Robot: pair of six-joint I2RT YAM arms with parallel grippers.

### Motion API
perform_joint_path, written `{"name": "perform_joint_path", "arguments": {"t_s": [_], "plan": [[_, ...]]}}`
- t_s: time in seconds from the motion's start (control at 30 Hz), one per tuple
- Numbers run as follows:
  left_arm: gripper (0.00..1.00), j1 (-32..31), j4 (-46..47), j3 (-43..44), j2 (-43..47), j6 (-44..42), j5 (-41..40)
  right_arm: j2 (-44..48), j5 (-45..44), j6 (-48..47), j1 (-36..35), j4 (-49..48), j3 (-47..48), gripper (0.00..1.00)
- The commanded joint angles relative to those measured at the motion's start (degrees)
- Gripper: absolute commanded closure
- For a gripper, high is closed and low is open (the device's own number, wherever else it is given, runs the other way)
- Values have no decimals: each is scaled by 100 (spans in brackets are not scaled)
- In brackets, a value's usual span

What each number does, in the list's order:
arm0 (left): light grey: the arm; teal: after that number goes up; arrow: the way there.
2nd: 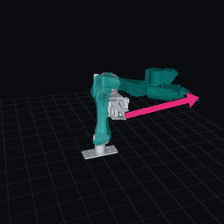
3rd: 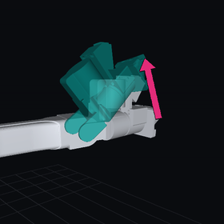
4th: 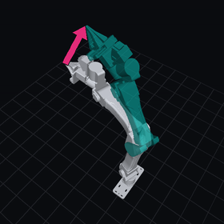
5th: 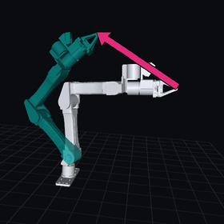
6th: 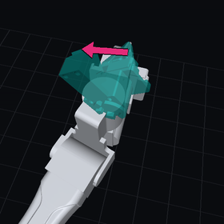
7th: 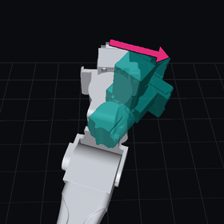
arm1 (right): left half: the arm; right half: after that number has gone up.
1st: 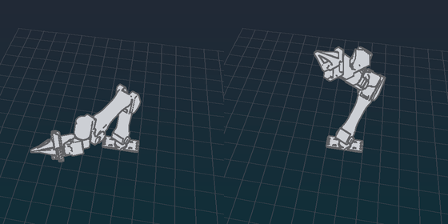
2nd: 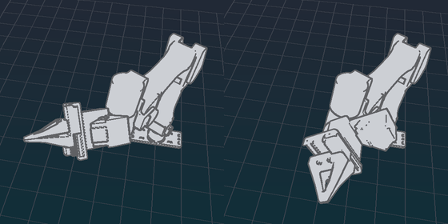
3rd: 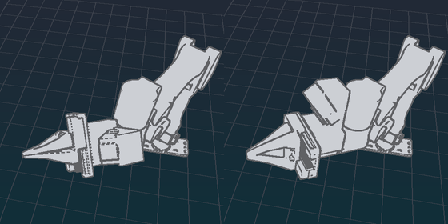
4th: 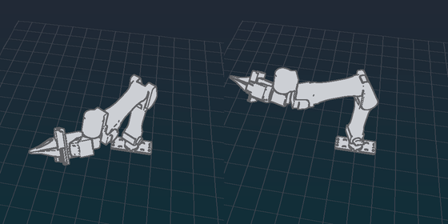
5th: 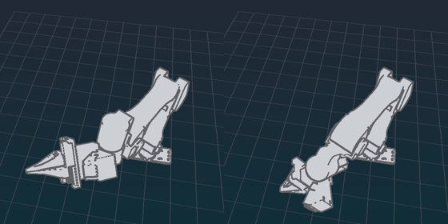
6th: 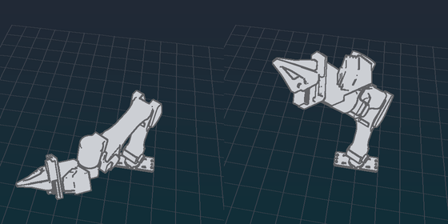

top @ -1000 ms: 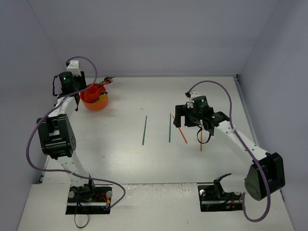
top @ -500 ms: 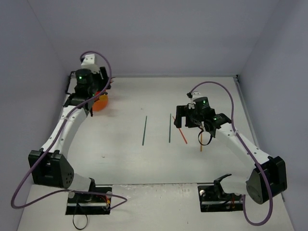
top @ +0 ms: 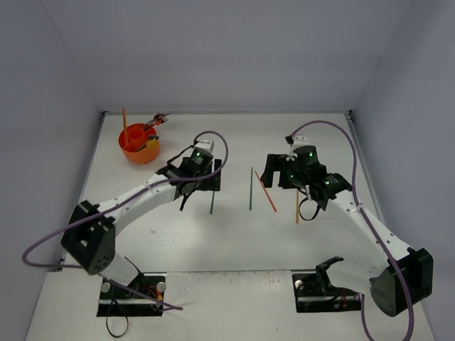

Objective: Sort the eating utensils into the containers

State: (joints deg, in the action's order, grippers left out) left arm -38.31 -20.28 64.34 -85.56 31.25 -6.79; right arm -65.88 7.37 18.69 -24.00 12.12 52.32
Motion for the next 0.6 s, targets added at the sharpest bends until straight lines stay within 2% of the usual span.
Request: {"name": "perform_joint_path", "arguments": {"t_s": [0.0, 0.2, 0.4, 0.57], "plan": [[32, -174, -102, 431, -600, 484, -146, 307, -169, 119, 36, -56, -114, 5], [36, -247, -373, 762, -1427, 571, 44, 539, -165, 166, 42, -10, -288, 5], [52, -265, -583, 899, -1893, 690, 49, 712, -168, 234, 39, -1, -383, 5], [61, -265, -775, 1044, -2149, 748, -10, 785, -209, 196, 45, 28, -407, 5]]}}
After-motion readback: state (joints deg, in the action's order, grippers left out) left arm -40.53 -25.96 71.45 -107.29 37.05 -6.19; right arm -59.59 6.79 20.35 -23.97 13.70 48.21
